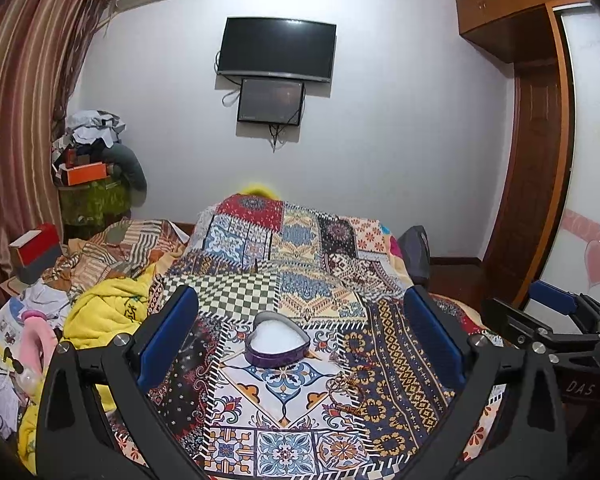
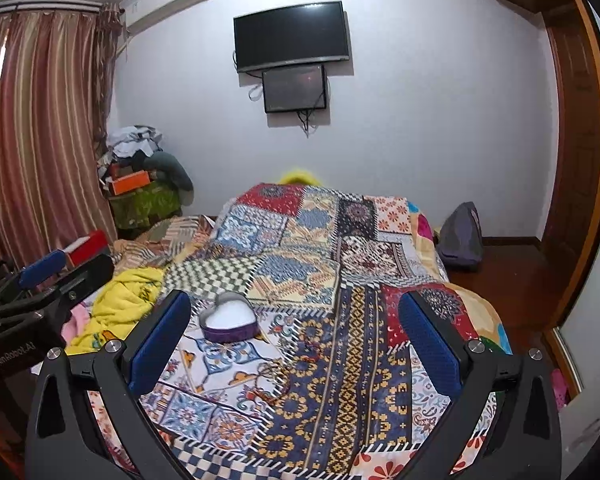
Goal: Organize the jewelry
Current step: 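Move the left gripper toward the rings beside the purple tin while the right gripper approaches too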
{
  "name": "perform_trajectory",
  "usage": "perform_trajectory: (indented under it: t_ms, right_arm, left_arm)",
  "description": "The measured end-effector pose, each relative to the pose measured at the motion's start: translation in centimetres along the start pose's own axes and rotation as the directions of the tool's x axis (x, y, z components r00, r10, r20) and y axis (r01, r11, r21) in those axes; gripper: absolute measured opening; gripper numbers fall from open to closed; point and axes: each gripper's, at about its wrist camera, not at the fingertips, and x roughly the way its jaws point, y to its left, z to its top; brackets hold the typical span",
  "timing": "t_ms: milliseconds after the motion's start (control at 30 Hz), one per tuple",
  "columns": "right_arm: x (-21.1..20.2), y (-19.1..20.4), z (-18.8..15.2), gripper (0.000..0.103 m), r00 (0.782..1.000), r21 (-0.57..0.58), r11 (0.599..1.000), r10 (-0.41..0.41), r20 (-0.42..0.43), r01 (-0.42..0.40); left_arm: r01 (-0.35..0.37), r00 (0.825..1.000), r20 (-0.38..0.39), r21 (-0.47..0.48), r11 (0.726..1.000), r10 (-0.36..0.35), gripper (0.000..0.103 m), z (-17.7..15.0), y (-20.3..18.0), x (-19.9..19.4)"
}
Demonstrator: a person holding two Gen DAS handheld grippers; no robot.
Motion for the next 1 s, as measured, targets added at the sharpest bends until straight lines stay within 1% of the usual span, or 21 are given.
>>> perform_trajectory:
  t_ms: [200, 233, 267, 300, 433, 500, 567, 600, 633, 667, 700, 733, 800, 867, 900, 1000]
  right_arm:
    - [2.9, -1.2, -1.3, 0.103, 0.996, 0.013, 1.000, -0.015, -0.090, 0.016]
    - [3.5, -1.4, -1.6, 0.103, 0.994, 0.016, 1.000, -0.017, -0.105, 0.019]
    - [4.0, -1.6, -1.9, 0.103, 0.992, 0.015, 1.000, -0.021, -0.121, 0.023]
    - [4.5, -1.8, -2.2, 0.103, 0.991, 0.015, 1.000, -0.023, -0.134, 0.025]
    - [6.6, -2.5, -3.5, 0.103, 0.981, 0.007, 1.000, -0.028, -0.191, 0.030]
    - [7.5, -2.9, -4.2, 0.103, 0.974, 0.006, 1.000, -0.023, -0.223, 0.025]
    - [8.5, -3.2, -4.9, 0.103, 0.968, 0.008, 1.000, -0.017, -0.250, 0.020]
    - [8.9, -3.4, -5.3, 0.102, 0.964, 0.009, 1.000, -0.013, -0.265, 0.016]
    - [9.3, -3.5, -5.6, 0.099, 0.961, 0.010, 1.000, -0.009, -0.277, 0.012]
    - [9.6, -3.6, -5.9, 0.097, 0.956, 0.010, 1.000, -0.001, -0.292, 0.004]
    - [10.0, -3.7, -6.3, 0.092, 0.951, 0.010, 1.000, 0.006, -0.310, -0.003]
    - [10.4, -3.9, -6.5, 0.088, 0.945, 0.012, 1.000, 0.012, -0.326, -0.008]
    - [11.2, -4.1, -7.1, 0.082, 0.934, 0.022, 1.000, 0.029, -0.355, -0.022]
    - [12.0, -4.5, -7.6, 0.077, 0.924, 0.040, 0.998, 0.051, -0.380, -0.039]
    - [12.4, -4.6, -7.8, 0.073, 0.918, 0.050, 0.998, 0.062, -0.391, -0.047]
    - [13.5, -5.0, -8.6, 0.066, 0.902, 0.075, 0.995, 0.090, -0.422, -0.064]
  left_arm:
    - [-0.024, 0.994, -0.108, 0.000, 1.000, 0.024, 0.103, -1.3, 0.2, 3.5]
    - [-0.022, 0.995, -0.099, -0.005, 1.000, 0.022, 0.103, -1.5, 0.2, 4.0]
    - [-0.031, 0.993, -0.115, -0.005, 1.000, 0.030, 0.103, -1.8, 0.3, 4.7]
    - [-0.036, 0.993, -0.115, -0.007, 0.999, 0.035, 0.103, -2.0, 0.4, 5.2]
    - [-0.050, 0.983, -0.178, -0.009, 0.999, 0.048, 0.103, -3.2, 0.6, 7.5]
    - [-0.049, 0.975, -0.220, -0.010, 0.999, 0.046, 0.095, -4.1, 0.7, 9.0]
    - [-0.048, 0.958, -0.283, -0.012, 0.999, 0.042, 0.089, -5.3, 0.9, 10.7]
    - [-0.040, 0.950, -0.309, -0.030, 0.999, 0.029, 0.085, -5.8, 0.8, 11.4]
    - [-0.034, 0.941, -0.337, -0.040, 0.999, 0.018, 0.084, -6.4, 0.9, 12.2]
    - [-0.029, 0.933, -0.359, -0.045, 0.999, 0.011, 0.079, -6.9, 1.0, 12.9]
    - [-0.024, 0.921, -0.389, -0.054, 0.998, 0.001, 0.074, -7.6, 1.1, 13.6]
    - [-0.021, 0.910, -0.414, -0.062, 0.998, -0.006, 0.072, -8.1, 1.1, 14.3]
    - [-0.025, 0.888, -0.460, -0.052, 0.998, -0.002, 0.064, -9.4, 1.2, 15.5]
    - [-0.020, 0.869, -0.495, -0.048, 0.999, -0.006, 0.060, -10.5, 0.9, 16.5]
    - [-0.016, 0.863, -0.506, -0.043, 0.999, -0.008, 0.058, -10.8, 0.8, 16.8]
    - [0.010, 0.844, -0.534, -0.057, 0.998, -0.039, 0.056, -11.8, 0.3, 17.7]
